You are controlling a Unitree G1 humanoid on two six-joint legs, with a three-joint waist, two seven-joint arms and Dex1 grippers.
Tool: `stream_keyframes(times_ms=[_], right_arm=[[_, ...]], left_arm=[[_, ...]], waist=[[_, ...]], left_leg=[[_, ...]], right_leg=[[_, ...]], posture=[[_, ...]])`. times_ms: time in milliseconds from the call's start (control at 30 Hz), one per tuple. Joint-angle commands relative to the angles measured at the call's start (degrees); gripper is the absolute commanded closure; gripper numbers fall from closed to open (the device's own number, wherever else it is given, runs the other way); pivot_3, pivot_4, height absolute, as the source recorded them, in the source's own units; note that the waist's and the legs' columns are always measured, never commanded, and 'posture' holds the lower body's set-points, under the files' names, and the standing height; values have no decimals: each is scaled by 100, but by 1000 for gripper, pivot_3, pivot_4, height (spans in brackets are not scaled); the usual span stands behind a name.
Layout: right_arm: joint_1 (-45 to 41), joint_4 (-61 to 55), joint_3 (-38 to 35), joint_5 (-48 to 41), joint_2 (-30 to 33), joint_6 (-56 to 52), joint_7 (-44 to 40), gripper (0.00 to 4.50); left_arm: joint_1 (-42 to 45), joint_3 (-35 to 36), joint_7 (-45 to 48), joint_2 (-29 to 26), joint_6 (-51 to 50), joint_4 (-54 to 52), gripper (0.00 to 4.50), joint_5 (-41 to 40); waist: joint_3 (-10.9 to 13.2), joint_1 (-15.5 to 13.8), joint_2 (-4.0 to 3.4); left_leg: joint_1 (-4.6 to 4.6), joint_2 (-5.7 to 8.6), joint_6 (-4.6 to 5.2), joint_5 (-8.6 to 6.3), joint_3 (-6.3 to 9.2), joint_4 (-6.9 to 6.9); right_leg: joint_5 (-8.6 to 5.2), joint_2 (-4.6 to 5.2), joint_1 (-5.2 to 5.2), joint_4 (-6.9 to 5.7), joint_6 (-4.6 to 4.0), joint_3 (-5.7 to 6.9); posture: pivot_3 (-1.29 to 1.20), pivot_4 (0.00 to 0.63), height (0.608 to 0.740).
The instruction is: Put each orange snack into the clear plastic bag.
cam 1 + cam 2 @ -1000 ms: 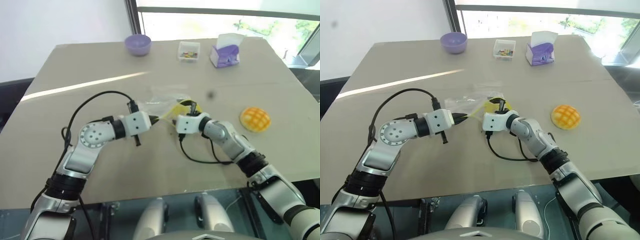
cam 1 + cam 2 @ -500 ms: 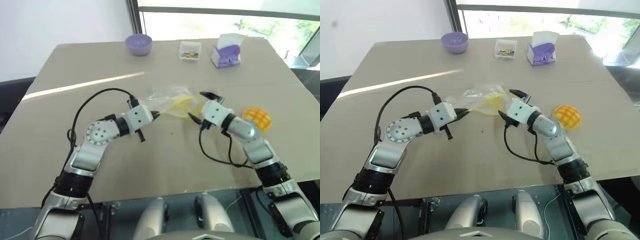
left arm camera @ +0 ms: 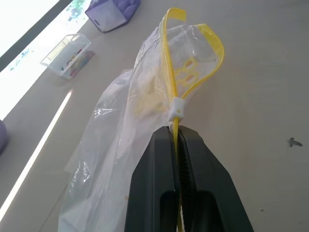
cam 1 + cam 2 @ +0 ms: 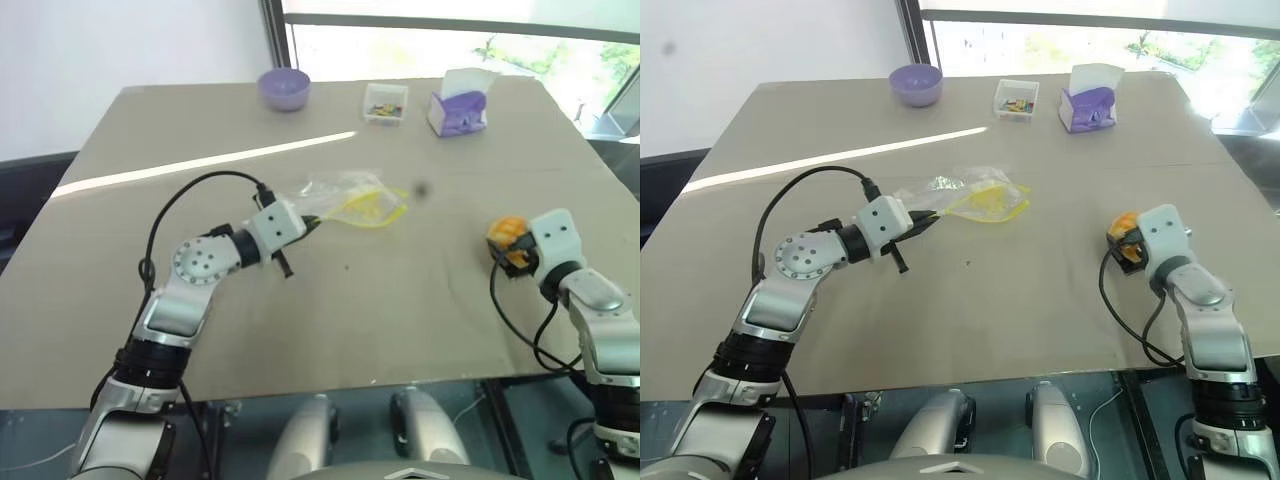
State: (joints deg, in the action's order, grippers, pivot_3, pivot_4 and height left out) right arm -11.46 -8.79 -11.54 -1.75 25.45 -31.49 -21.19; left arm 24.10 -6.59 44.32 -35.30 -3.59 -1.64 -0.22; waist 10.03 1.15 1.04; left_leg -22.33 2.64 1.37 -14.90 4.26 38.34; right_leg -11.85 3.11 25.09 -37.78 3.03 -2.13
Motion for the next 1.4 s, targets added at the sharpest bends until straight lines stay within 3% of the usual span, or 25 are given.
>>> stream_keyframes(times_ms=[33, 233, 467, 533, 700, 867, 1400], right_arm=[[-159, 241, -175, -58, -103, -85, 334, 70], [-278, 787, -309, -271, -293, -266, 587, 70], [-186, 703, -202, -356, -163, 149, 418, 3133], [-139, 468, -98, -361, -64, 465, 227, 3827], [-76, -815, 342, -1037, 81, 807, -850, 3827], [-528, -1438, 989, -1510, 11, 479, -1415, 3827], [-1843, -39, 2397, -978, -327, 896, -1879, 3827]], left_arm=[[118, 113, 32, -5, 92, -37, 4500, -94], [119, 148, 45, -4, 79, -54, 4500, -111], [77, 208, 23, 5, 7, -97, 4500, -184], [79, 215, 14, 9, -23, -105, 4500, -209], [108, 229, 6, 50, -144, -156, 4500, -313], [125, 193, 74, 22, -100, -197, 4500, -306], [-80, 175, 311, 2, -57, -793, 4500, -471]], waist=[[0, -6, 0], [-2, -30, 3], [-2, -30, 3], [0, -25, 1], [5, 19, -7], [5, 70, -6], [6, -16, -7]], left_leg=[[0, 1, 0, 0, -2, 1], [40, 2, 3, -2, 4, 0], [65, -1, 4, -2, 20, 1], [64, -1, 4, -2, 23, 1], [58, -3, 4, -3, 22, -3], [57, -5, 5, -3, 30, -2], [35, -3, 5, -5, 54, -14]], right_leg=[[0, 1, -1, 0, 0, -1], [0, 1, -55, 18, 1, 4], [-1, -1, -95, 38, 2, 24], [-1, -1, -95, 39, 2, 28], [-1, 0, -89, 42, 2, 29], [-2, -1, -91, 47, 3, 38], [-1, 5, -85, 85, 1, 62]], posture=[[0, 150, 740], [0, 150, 740], [0, 150, 740], [0, 150, 740], [0, 150, 740], [0, 150, 740], [0, 150, 740]])
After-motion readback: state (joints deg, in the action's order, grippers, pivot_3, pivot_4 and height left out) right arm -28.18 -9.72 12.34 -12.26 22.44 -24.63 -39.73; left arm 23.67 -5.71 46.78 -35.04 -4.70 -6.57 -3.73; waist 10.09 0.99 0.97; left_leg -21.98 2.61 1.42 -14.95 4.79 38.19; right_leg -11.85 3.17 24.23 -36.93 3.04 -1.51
